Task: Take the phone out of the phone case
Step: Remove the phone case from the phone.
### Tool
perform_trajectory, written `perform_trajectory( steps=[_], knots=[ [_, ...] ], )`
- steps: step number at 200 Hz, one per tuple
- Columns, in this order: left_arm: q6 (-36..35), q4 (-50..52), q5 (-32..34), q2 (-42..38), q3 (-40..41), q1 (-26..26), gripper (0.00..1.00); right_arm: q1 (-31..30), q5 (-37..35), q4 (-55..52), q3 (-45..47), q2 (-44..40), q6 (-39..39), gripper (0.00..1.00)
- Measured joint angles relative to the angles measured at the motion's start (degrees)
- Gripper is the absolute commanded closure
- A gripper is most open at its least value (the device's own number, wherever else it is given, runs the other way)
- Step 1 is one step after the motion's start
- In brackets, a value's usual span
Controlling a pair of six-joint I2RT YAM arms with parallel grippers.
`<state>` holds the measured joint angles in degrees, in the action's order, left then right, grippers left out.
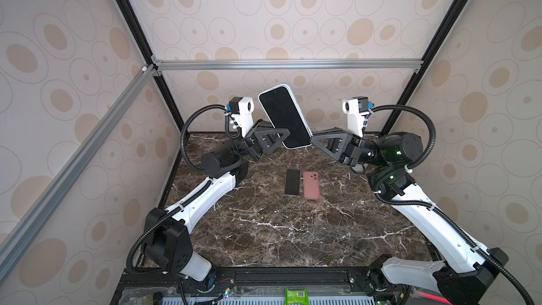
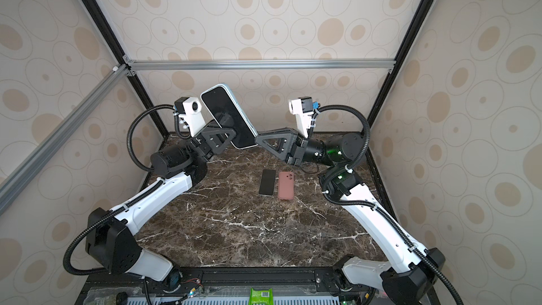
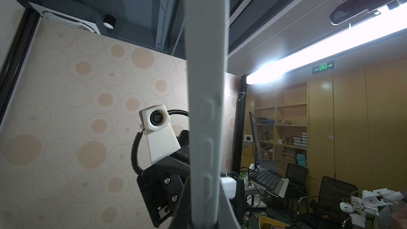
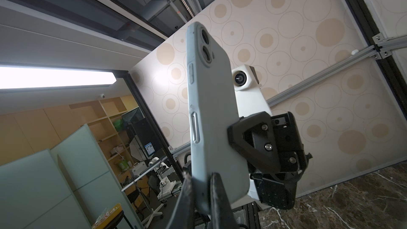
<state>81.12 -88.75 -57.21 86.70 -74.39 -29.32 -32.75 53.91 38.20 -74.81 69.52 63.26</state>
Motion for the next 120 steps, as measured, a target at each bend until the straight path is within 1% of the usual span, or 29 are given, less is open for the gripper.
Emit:
perform_trajectory(
  steps=[80,120],
  knots=[
    [-1.2,0.4,0.9,-0.4,-0.2,0.2,1.0,-2.3,-4.9,6.3,2.3,0.6,6.4,1.0],
    [-2.4,1.3,0.7,-1.2,-0.3,0.3,1.0,-3.8,-7.4,7.9,3.3,0.3,7.9,1.0]
  ],
)
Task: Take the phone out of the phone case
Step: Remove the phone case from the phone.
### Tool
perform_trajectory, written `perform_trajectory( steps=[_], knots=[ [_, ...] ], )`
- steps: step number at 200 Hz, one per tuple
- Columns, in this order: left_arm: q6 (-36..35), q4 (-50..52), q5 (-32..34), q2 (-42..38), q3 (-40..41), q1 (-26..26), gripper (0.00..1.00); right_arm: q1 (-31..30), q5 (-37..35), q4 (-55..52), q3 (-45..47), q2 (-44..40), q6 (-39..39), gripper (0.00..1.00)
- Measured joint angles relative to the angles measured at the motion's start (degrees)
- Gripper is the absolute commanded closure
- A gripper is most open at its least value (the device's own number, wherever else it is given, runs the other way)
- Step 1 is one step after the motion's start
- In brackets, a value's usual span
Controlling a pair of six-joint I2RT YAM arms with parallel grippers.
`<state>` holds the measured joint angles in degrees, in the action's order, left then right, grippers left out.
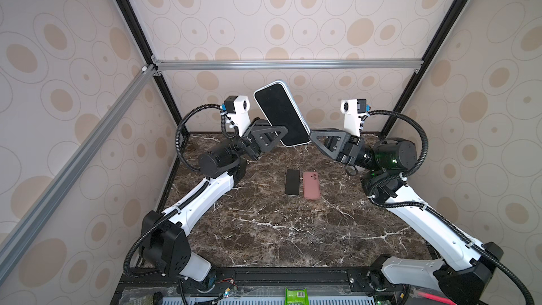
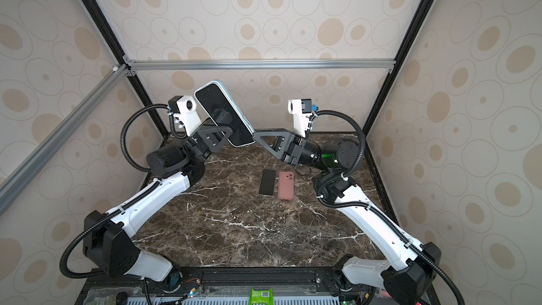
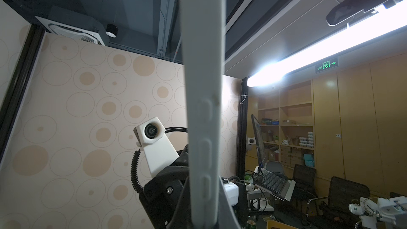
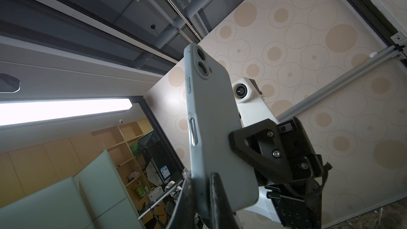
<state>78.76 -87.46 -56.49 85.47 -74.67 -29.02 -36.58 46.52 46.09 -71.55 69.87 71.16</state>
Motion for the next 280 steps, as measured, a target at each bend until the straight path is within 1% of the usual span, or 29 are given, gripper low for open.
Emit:
perform_trajectory(
  steps=[50,87,137,280],
  knots=[
    [-0.2,1.1,-0.4,0.0,-0.3,0.0,1.0,-0.4,-1.9,0.1,1.1,-0.4,0.9,1.0],
    [0.0,0.4,-0.7,0.0,-0.8,0.0,1.0,-1.2,-2.6,2.1,1.3,0.5,3.3,1.0],
    [0.6,-2.1,-1.9,0.1,-2.1,0.1,1.0,-2.6,-2.6,5.1,1.3,1.2,5.7,1.0],
    [2.2,-3.4,-3.8,1.7,-4.5,0.1,1.0,-3.0,-3.9,7.7,2.8,1.3,8.9,1.0]
  ],
)
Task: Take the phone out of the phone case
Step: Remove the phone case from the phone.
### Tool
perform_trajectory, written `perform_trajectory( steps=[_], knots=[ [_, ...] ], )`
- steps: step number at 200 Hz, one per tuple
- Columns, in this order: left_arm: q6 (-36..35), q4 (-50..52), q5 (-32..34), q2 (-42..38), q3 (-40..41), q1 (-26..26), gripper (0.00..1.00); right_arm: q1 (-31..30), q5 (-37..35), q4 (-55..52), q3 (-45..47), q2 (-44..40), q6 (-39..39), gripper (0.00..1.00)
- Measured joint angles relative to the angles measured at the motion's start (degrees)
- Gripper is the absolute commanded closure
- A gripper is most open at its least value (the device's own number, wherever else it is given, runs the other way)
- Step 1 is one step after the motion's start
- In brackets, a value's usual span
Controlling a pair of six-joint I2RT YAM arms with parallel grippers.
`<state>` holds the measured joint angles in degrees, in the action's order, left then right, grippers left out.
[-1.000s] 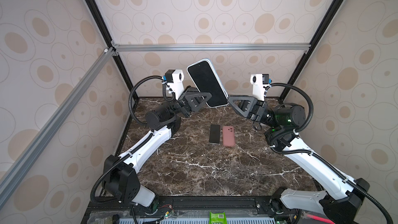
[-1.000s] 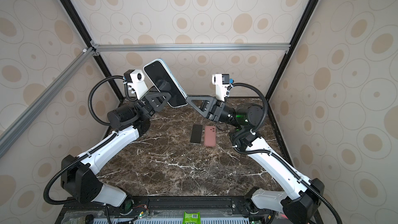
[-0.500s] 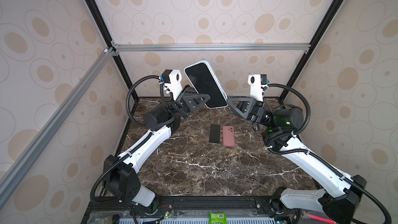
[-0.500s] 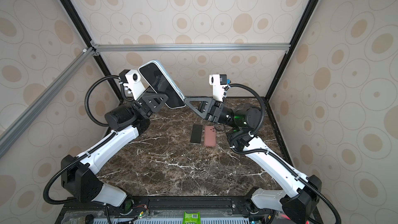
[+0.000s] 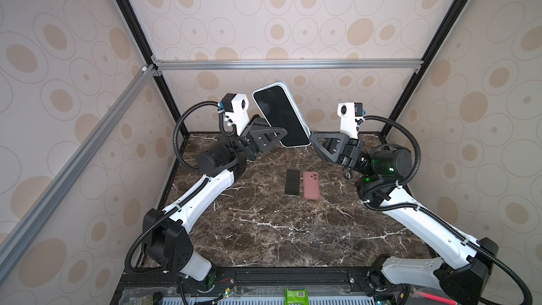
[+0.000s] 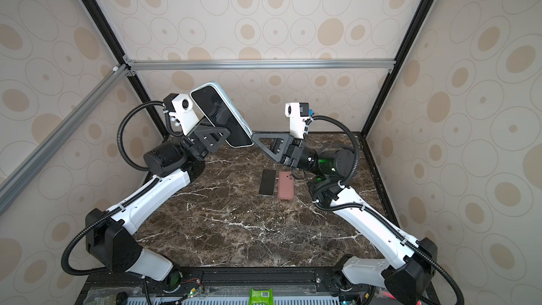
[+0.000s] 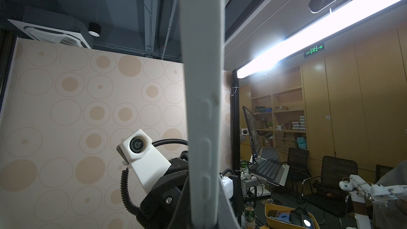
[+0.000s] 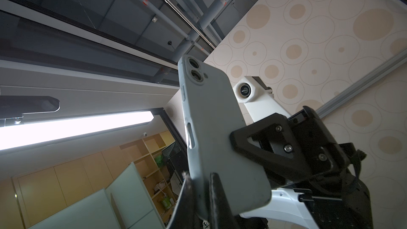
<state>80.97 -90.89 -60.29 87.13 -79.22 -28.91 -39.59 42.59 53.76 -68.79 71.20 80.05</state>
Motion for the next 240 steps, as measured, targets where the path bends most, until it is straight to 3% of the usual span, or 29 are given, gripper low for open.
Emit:
perform_trajectory(
  steps=[154,195,240],
  knots=[
    [6.5,-1.0,-1.2,2.1,-2.0,0.4,1.0,0.0,-3.5,3.1,3.1,0.1,4.3,1.0],
    [1.9,1.1,0.2,0.8,0.6,0.6,1.0,0.0,-5.0,-5.4,2.6,-2.3,-4.6,1.0],
    [-5.3,11.2,0.9,-2.3,3.1,0.6,1.0,3.2,-4.5,-12.5,2.9,-4.5,-17.0,1.0]
  ],
)
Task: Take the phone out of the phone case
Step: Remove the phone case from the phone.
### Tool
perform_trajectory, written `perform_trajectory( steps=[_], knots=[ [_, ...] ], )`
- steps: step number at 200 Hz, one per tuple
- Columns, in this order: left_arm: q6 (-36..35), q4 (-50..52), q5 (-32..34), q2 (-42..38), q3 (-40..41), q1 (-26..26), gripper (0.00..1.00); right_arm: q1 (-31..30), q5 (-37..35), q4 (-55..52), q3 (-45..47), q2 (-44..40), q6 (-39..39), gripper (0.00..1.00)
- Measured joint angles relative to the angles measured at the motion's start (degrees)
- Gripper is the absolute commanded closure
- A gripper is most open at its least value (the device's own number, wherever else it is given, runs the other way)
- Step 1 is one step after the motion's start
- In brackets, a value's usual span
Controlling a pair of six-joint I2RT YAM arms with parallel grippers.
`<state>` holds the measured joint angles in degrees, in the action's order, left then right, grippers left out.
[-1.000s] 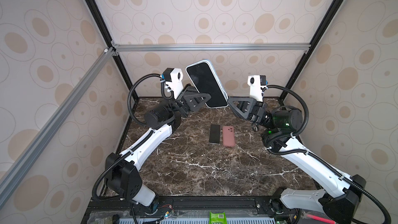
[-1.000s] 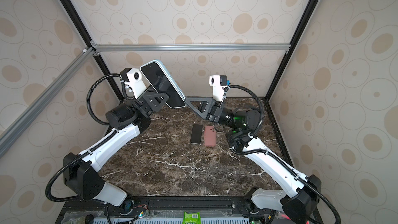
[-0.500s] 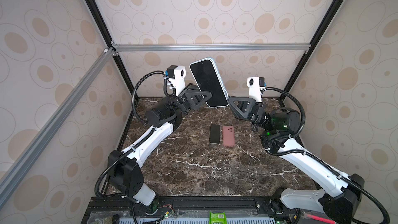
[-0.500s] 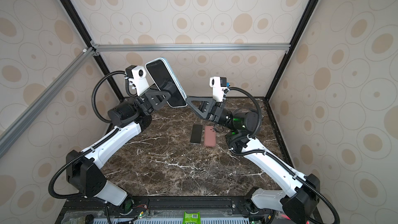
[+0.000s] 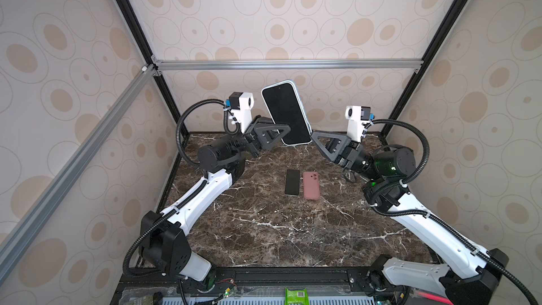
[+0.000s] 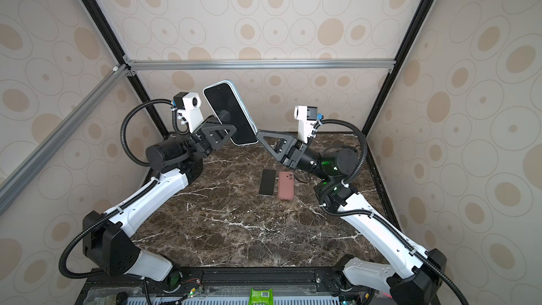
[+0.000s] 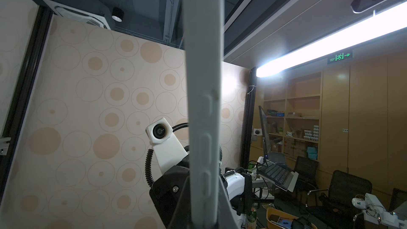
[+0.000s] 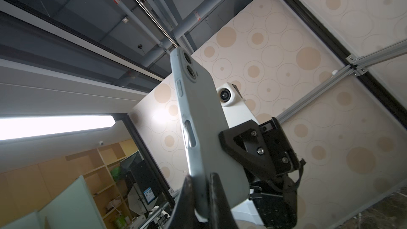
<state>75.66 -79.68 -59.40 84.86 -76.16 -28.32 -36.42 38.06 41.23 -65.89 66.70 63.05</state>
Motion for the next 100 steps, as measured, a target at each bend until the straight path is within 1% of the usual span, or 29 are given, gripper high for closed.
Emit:
perform_trajectory(
  steps=[21,61,100],
  knots=[
    [-0.1,2.1,0.3,0.1,0.7,0.0,1.0,2.3,2.1,-2.9,-0.1,-0.3,-5.5,1.0],
    [5.5,-2.6,-0.7,2.6,0.8,0.0,1.0,6.4,12.3,-5.4,-1.9,1.0,-10.6,1.0],
    [6.0,-4.6,-1.5,2.3,0.8,-0.9,1.0,8.0,21.2,-11.5,-6.7,2.4,-17.2,1.0]
  ],
)
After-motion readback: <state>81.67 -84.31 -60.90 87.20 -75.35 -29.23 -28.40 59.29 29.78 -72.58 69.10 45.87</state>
